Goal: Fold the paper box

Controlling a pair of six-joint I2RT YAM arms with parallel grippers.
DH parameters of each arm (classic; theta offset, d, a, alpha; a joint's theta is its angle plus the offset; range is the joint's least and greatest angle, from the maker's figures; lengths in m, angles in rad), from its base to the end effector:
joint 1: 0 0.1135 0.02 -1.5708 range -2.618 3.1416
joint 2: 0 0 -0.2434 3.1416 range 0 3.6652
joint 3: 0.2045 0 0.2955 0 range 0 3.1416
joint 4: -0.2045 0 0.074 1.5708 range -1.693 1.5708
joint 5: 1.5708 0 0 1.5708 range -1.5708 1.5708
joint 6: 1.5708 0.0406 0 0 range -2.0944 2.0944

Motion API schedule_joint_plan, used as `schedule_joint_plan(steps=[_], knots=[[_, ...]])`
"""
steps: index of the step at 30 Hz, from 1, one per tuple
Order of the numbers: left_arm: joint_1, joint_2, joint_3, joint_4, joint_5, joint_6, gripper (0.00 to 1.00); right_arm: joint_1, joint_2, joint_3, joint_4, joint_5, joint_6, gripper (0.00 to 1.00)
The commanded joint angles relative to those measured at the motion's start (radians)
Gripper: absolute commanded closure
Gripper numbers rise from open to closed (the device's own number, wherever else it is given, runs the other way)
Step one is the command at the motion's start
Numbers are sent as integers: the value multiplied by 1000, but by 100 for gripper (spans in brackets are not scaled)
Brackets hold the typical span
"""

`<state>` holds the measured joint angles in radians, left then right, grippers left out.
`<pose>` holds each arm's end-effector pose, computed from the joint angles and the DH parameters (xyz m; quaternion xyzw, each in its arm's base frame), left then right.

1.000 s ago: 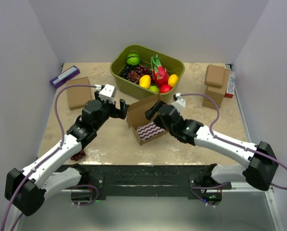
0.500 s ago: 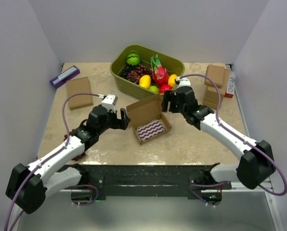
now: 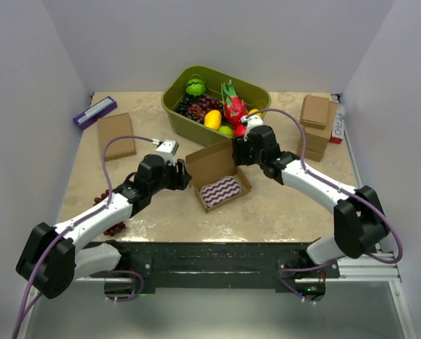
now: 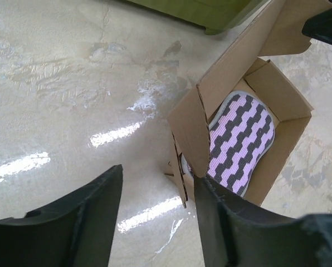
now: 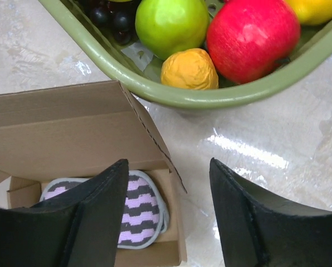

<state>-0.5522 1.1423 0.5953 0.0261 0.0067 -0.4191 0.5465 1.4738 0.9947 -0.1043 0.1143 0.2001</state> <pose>0.2524 -0.1558 0.1786 0.0592 0.8633 -0.2365 0.4419 0.3239 0.1916 0.2126 -0.1248 0.8707 0.1257 0.4589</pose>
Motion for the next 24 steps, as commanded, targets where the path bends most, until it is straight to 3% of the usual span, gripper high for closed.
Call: schedule_joint_plan(steps=[1,4,5,8,11,16,24], knots=[[3,17,0,80,-5,32,46,-2,26,13,100,-27,-53,43],[0,37,4,101,3,42,59,-2,42,6,123,-25,-67,51],[0,42,8,106,3,43,65,-3,42,4,127,-25,-68,62],[0,65,21,115,1,54,79,-2,25,-17,150,-22,-65,82],[1,86,41,126,-4,55,87,-2,-19,-54,178,11,-31,91],[-11,135,78,173,-4,49,94,35,-101,-177,287,105,70,100],[-104,241,193,192,-181,89,97,216,-141,-254,383,494,193,100]])
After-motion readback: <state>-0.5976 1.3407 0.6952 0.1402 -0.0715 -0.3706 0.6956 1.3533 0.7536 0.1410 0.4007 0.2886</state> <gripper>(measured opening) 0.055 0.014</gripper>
